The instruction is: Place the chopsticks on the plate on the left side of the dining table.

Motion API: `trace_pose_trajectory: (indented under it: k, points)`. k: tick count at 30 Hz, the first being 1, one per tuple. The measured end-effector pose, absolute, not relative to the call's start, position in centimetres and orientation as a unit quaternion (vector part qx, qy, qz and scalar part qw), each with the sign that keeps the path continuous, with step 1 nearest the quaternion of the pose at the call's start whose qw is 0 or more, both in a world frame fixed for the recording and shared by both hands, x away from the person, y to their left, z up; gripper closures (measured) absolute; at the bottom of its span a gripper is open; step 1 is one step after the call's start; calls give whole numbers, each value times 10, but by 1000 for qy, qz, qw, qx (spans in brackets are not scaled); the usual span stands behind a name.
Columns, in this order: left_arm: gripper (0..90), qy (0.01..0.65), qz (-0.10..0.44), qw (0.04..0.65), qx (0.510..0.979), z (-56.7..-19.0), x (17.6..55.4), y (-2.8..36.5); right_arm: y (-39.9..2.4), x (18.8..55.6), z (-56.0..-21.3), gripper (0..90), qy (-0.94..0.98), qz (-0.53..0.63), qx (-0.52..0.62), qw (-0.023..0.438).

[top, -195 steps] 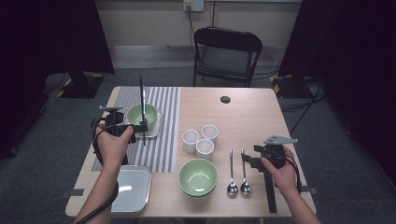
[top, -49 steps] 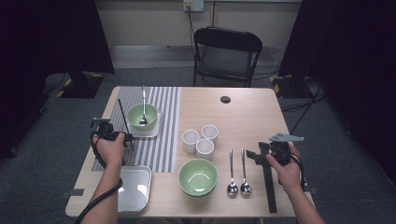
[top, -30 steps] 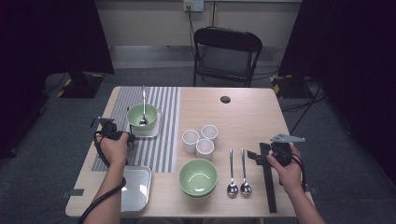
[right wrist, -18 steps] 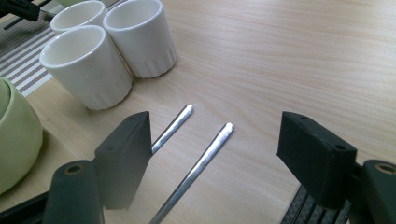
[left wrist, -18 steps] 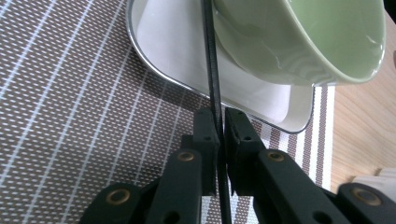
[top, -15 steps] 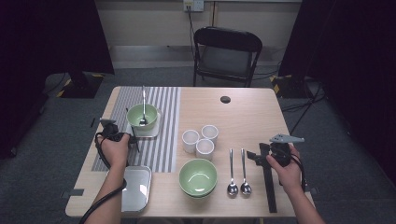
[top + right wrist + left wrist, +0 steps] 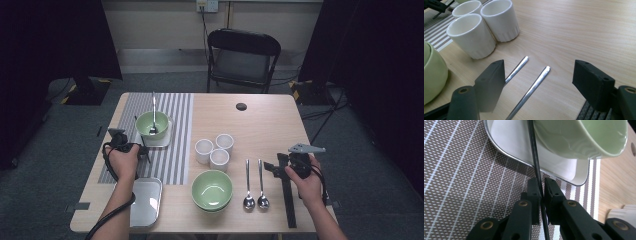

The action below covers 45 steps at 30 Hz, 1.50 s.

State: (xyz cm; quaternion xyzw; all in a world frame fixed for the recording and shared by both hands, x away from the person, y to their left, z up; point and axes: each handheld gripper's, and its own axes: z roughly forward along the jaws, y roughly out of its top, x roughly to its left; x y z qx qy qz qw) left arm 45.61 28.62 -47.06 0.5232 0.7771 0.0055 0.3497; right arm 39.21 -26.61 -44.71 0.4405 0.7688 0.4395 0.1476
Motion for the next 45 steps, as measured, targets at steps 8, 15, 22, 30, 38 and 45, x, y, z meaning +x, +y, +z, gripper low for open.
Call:
trace_pose_trajectory:
  k: [8, 15, 22, 30, 38, 45]
  points:
    - [839, 774, 0, 345, 531, -470, 454, 286, -267, 392, -447, 254, 768, 441, 441, 148]
    - [845, 781, -2, 346, 520, -471, 450, 285, -266, 392, -447, 254, 769, 440, 440, 148]
    - [828, 773, -9, 352, 527, -474, 448, 285, -264, 392, -447, 254, 770, 440, 438, 147]
    - [800, 768, -15, 351, 536, -476, 452, 281, -263, 393, -447, 254, 772, 439, 437, 146]
    - [776, 762, -14, 351, 544, -475, 458, 271, -264, 393, -448, 255, 771, 438, 439, 145]
    - [770, 761, -12, 350, 545, -473, 459, 270, -264, 393, -449, 255, 771, 438, 439, 145]
